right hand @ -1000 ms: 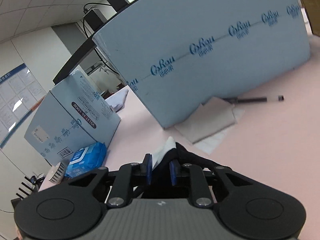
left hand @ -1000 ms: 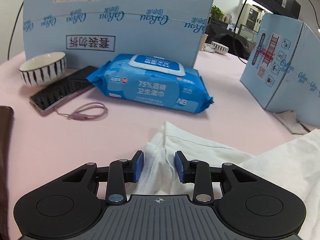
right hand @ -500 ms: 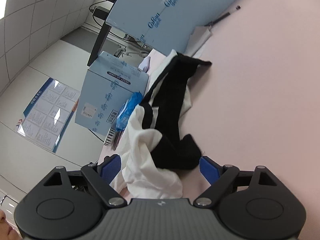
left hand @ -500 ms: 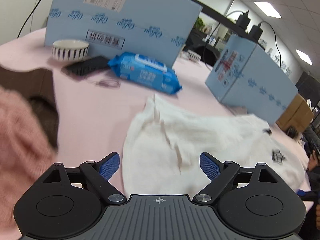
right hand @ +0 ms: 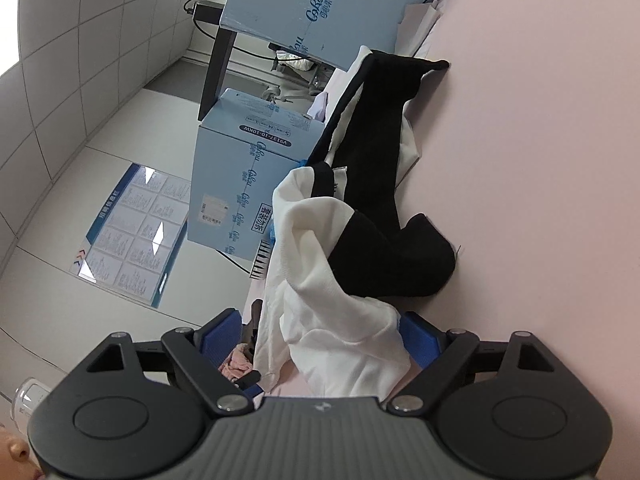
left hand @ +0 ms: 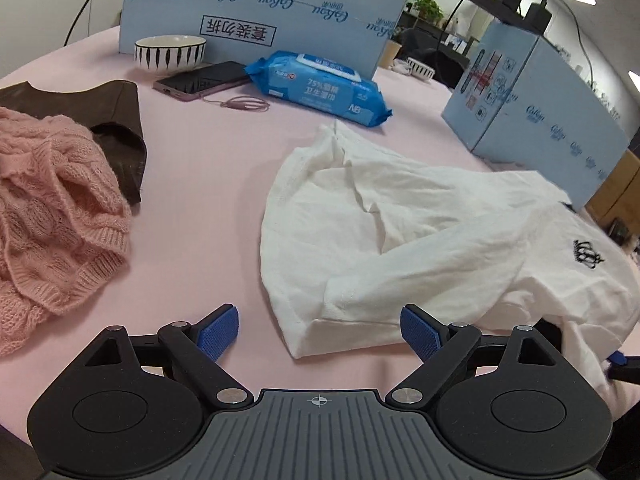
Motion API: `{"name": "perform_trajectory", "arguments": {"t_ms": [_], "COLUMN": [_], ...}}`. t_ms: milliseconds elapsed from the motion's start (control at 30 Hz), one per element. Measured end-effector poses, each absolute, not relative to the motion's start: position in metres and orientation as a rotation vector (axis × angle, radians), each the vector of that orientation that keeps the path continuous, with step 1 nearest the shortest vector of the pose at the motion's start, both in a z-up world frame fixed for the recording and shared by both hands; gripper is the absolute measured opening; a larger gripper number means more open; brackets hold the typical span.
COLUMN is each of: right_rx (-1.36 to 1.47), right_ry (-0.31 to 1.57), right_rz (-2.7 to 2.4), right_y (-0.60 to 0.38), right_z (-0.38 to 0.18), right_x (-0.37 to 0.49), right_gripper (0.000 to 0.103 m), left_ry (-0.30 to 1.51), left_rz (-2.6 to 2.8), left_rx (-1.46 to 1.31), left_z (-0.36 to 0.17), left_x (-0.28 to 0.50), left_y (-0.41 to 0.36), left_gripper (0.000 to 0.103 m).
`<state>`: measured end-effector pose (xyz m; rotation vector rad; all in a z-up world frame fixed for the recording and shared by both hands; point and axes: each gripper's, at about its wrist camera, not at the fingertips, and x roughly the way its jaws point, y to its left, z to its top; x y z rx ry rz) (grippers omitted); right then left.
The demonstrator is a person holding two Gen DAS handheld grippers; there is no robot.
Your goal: Fold clothes
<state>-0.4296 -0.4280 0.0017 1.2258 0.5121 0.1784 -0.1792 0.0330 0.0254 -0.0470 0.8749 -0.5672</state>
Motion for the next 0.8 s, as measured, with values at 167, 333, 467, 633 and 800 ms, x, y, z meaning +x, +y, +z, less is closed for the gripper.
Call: {"name": "perform_trajectory", "arguments": {"t_ms": [167, 333, 467, 633, 800], "right_rx": [1.203, 1.228, 1.245, 1.214, 1.198], "right_ry": [0.509, 0.506, 0.473, 0.41, 0.338], "right_rz": [0.192, 0.183, 0.16, 0.142, 0.139], "right_y": [-0.426, -0.427, -0.429, -0.436, -0.459], "right_z": [-0.002, -0.015, -0.024, -0.013, 0.005], "right_x": [-0.418, -0.408, -0.407, -0.409, -0.395], "right_gripper": [0.082, 0.034, 0.016, 0.009, 0.007], "left_ry": [0.818, 0.83, 0.868, 0.856, 0.837], "left_rz": [-0.592, -0.665, -0.7, -0.725, -0.78], "left_rx": [-0.062, -0.137, -0.261, -0.318, -0.355], "left_z": [0.022, 0.02, 0.009, 0.007, 0.014], "left_x": [-0.183, -0.172, -0.156, -0.149, -0.131], "left_y": [0.017, 0.01, 0.02, 0.024, 0.008], "left_gripper": [0.098, 0.026, 0.011, 0.008, 0.008]}}
